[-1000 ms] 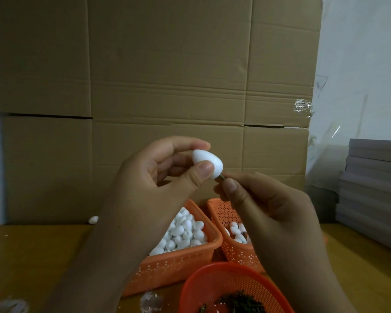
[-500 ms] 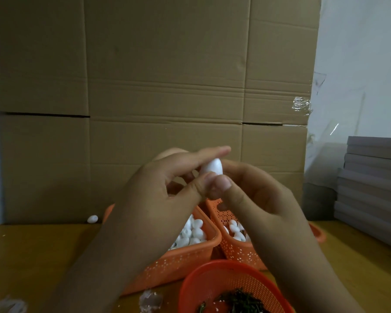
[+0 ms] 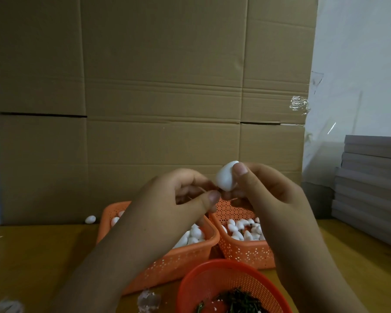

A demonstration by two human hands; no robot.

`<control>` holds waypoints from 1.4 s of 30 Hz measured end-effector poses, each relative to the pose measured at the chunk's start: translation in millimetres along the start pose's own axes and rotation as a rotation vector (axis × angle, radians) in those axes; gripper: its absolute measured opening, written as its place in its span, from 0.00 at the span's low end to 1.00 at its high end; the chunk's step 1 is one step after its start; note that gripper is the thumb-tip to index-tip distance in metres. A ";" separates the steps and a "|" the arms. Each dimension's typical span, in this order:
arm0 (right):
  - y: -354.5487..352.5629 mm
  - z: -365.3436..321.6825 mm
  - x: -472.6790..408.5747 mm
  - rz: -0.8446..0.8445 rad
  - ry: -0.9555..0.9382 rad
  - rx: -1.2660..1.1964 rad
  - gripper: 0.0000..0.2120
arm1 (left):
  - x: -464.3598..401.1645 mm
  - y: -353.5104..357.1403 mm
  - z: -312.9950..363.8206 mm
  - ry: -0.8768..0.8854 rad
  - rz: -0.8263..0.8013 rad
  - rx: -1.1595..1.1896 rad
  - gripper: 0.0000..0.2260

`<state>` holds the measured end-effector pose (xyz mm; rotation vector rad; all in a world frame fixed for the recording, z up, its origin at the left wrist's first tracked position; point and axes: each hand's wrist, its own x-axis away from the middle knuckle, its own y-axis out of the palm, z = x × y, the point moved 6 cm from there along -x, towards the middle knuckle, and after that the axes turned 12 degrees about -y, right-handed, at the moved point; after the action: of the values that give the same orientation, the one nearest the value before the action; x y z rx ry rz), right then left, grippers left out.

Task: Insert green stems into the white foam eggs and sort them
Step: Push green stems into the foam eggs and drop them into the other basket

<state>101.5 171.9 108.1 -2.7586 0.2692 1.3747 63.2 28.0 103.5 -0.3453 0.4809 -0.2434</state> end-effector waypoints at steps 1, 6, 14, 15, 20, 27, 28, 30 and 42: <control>-0.2 -1.2 -0.2 0.009 -0.018 0.026 0.10 | -0.6 -0.7 -1.1 -0.013 0.002 0.012 0.03; -0.3 -1.7 -0.3 0.030 -0.037 0.046 0.08 | 0.3 4.8 1.1 -0.015 -0.075 0.023 0.06; 4.3 -9.0 0.4 -0.002 -0.147 0.153 0.08 | 2.5 1.2 4.7 0.009 0.024 0.031 0.10; 3.5 -9.5 0.4 0.002 -0.152 0.166 0.08 | 3.4 1.3 5.3 0.015 0.041 0.017 0.10; 0.3 -11.1 -1.2 -0.018 -0.133 0.159 0.06 | 4.6 -1.3 7.5 0.019 0.083 -0.026 0.08; -2.5 -2.6 -3.0 -0.043 -0.084 0.139 0.11 | 2.5 2.6 2.9 0.005 0.138 -0.099 0.10; -3.2 -2.2 -3.6 -0.050 -0.079 0.131 0.11 | 1.5 2.9 1.9 0.005 0.139 -0.096 0.10; -3.1 -1.0 -4.4 -0.059 -0.069 0.119 0.09 | 0.6 4.1 0.6 0.010 0.135 -0.088 0.10; -33.2 53.4 -8.9 -0.145 0.263 0.332 0.09 | -17.4 -9.4 -37.8 -0.140 0.109 -0.358 0.08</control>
<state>60.0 212.1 81.8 -2.6110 0.2718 0.8456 28.4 14.7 82.8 -0.6783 0.4023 -0.0246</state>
